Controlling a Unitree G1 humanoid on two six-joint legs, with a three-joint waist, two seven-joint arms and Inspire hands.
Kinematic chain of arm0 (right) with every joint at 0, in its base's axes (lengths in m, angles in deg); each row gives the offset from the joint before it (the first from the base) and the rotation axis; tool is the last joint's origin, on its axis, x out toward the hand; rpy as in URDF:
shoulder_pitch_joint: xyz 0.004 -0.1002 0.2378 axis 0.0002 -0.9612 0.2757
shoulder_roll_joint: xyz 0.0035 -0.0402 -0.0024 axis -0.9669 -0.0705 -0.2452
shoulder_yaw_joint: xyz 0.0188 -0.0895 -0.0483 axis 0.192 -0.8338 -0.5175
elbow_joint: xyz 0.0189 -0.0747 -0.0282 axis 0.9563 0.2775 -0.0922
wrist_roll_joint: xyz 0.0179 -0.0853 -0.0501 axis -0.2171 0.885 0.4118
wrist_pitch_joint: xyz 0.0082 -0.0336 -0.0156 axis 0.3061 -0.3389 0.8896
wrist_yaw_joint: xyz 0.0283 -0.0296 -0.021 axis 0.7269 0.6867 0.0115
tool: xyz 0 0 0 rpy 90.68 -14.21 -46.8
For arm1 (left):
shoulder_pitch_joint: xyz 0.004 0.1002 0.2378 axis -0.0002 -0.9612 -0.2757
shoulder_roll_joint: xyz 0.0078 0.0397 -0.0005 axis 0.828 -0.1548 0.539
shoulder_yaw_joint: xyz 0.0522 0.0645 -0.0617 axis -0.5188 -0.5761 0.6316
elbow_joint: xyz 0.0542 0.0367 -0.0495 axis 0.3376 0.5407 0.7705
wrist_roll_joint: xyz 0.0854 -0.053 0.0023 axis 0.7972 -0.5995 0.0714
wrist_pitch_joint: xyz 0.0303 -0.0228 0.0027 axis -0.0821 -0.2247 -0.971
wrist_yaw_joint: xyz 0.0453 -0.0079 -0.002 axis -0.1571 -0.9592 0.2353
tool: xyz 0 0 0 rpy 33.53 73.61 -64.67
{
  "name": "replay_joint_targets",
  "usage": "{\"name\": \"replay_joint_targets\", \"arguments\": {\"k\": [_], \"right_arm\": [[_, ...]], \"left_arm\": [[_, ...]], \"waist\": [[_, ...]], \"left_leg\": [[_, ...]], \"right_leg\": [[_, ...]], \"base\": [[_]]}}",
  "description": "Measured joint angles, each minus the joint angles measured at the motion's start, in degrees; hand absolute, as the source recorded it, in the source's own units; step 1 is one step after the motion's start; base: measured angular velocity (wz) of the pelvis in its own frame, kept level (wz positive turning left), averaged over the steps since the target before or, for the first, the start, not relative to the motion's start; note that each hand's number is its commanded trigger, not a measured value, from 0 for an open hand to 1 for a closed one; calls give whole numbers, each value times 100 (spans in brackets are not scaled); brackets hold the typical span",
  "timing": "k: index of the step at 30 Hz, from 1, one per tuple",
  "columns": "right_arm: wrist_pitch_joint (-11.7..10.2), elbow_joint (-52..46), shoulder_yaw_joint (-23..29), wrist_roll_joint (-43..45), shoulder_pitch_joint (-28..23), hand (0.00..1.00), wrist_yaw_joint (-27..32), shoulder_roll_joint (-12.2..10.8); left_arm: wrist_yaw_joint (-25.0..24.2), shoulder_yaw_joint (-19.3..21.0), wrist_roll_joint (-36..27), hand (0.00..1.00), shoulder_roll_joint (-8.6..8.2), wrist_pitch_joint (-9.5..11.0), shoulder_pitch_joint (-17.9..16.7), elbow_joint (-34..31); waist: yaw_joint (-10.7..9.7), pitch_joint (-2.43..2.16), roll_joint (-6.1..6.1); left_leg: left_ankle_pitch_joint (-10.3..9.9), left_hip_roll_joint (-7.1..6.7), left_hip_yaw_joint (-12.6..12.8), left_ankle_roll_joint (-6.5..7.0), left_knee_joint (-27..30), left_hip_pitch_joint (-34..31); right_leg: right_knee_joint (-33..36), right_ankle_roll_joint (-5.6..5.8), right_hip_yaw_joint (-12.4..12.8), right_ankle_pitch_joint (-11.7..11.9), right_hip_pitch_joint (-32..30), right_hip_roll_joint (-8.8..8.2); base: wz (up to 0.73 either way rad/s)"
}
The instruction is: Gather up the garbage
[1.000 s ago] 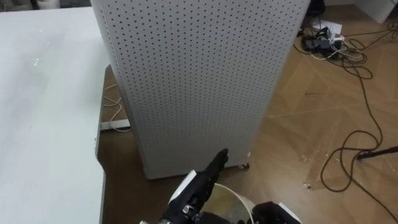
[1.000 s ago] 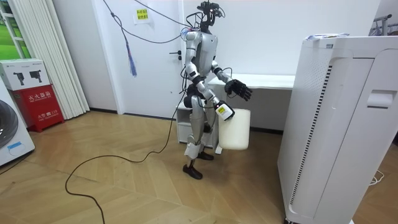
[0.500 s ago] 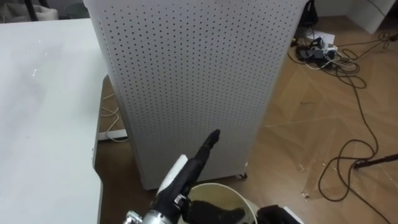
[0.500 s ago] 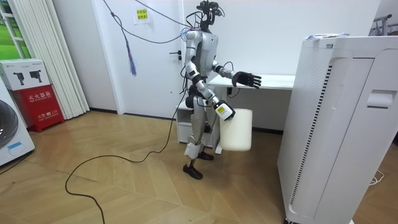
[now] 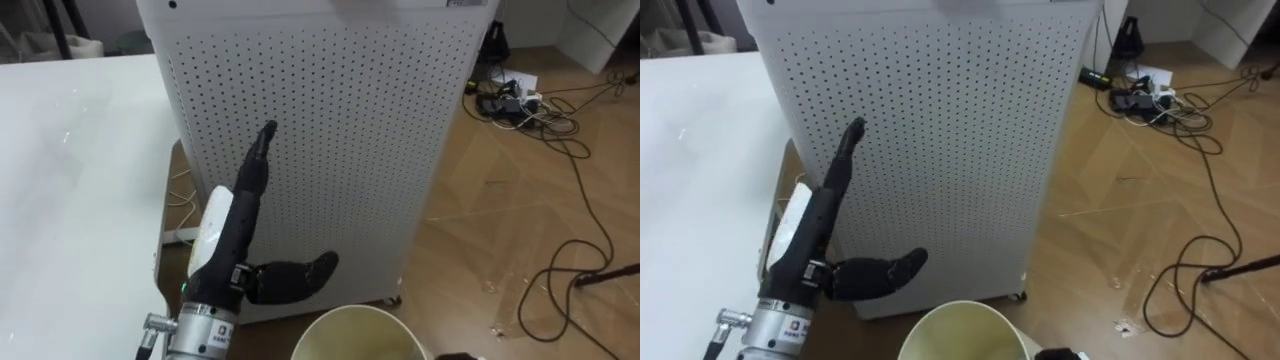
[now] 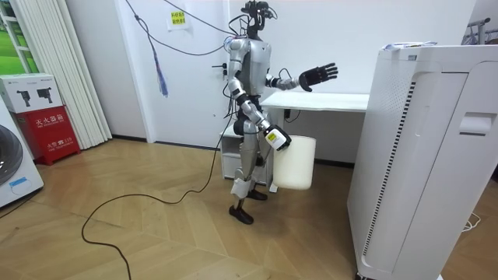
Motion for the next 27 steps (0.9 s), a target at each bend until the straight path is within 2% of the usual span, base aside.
{"name": "replay_joint_targets", "arguments": {"k": [4,8,11,13,15,16,18,19,20,21,22,23,24,25,26,27], "right_arm": [[-1,20,41,77,-90,100,-7,-1],[-2,95,110,229,-125,100,-28,-11],[-1,146,109,239,-184,100,-34,-9],[-20,296,104,234,-199,100,-68,-14],[0,357,100,236,-293,100,-74,-52],[0,357,101,239,-311,100,-70,-66],[1,361,100,245,-376,100,-83,-47],[1,381,103,246,-372,100,-80,-43],[-1,457,102,250,-348,100,-91,-33],[-1,547,92,245,-341,100,-109,-20],[-1,556,92,238,-360,100,-103,-1],[2,564,112,233,-391,100,-71,17],[3,598,114,231,-374,100,-44,125],[3,626,113,231,-357,100,-21,140],[3,721,90,235,-323,100,-10,158],[5,797,45,236,-327,100,-14,155]], "left_arm": [[274,51,540,0,43,108,1,-19],[584,184,1139,0,44,220,1,-177],[753,259,1333,0,43,358,16,-220],[795,284,1325,0,55,357,13,-218],[836,314,1330,0,122,357,-11,-218],[843,325,1341,0,139,357,-11,-217],[898,329,1333,0,147,392,-13,-169],[933,330,1324,0,145,429,-15,-127],[981,330,1329,0,151,450,-29,-89],[1015,342,1324,0,151,499,-29,-97],[1035,342,1323,0,145,537,-26,-98],[1080,341,1320,0,134,665,-21,-99],[1155,347,1321,0,140,770,-19,-99],[1187,360,1322,0,141,813,-8,-99],[1252,408,1329,0,139,879,4,-101],[1276,468,1343,0,140,913,22,-108]], "waist": [[-8,3,52],[23,10,41],[47,40,0],[72,63,4],[154,94,17],[159,97,18],[206,133,29],[215,141,42],[214,168,31],[230,177,19],[208,176,12],[212,181,-14],[253,180,-34],[324,180,-34],[445,176,-27],[507,161,-12]], "left_leg": [[9,12,20,-16,-54,151],[33,39,26,-55,-114,199],[-21,107,20,-117,56,176],[-210,259,42,-183,438,67],[-538,492,49,-320,1178,-171],[-583,554,44,-348,1369,-253],[-570,674,-45,-370,2044,-465],[-544,674,-137,-377,2174,-495],[-469,667,-359,-400,2466,-627],[-391,574,-650,-419,2744,-872],[-415,456,-794,-406,2705,-980],[-426,169,-960,-392,2332,-1187],[-345,-54,-1081,-400,1846,-1409],[-210,-143,-1093,-426,1537,-1516],[144,-267,-1172,-421,920,-1648],[597,-281,-1333,-358,509,-1725]], "right_leg": [[-6,1,-1,-1,122,15],[1,-10,25,3,125,55],[29,-70,22,-34,155,106],[148,-149,13,-115,110,202],[577,-280,-47,-405,-55,331],[681,-315,-52,-483,-93,360],[967,-425,29,-696,-142,422],[1026,-452,106,-729,-144,434],[1100,-500,227,-767,-145,450],[1174,-560,434,-810,-124,473],[1196,-576,547,-830,-129,476],[1221,-576,766,-876,-170,443],[1226,-561,912,-891,-221,386],[1227,-550,977,-897,-236,371],[1228,-542,1052,-910,-245,373],[1231,-540,1059,-977,-218,400]], "base": [[-2],[-4],[-1],[-10],[-23],[-16],[-17],[-30],[-26],[-12],[6],[0],[-19],[-48],[-59],[-54]]}}
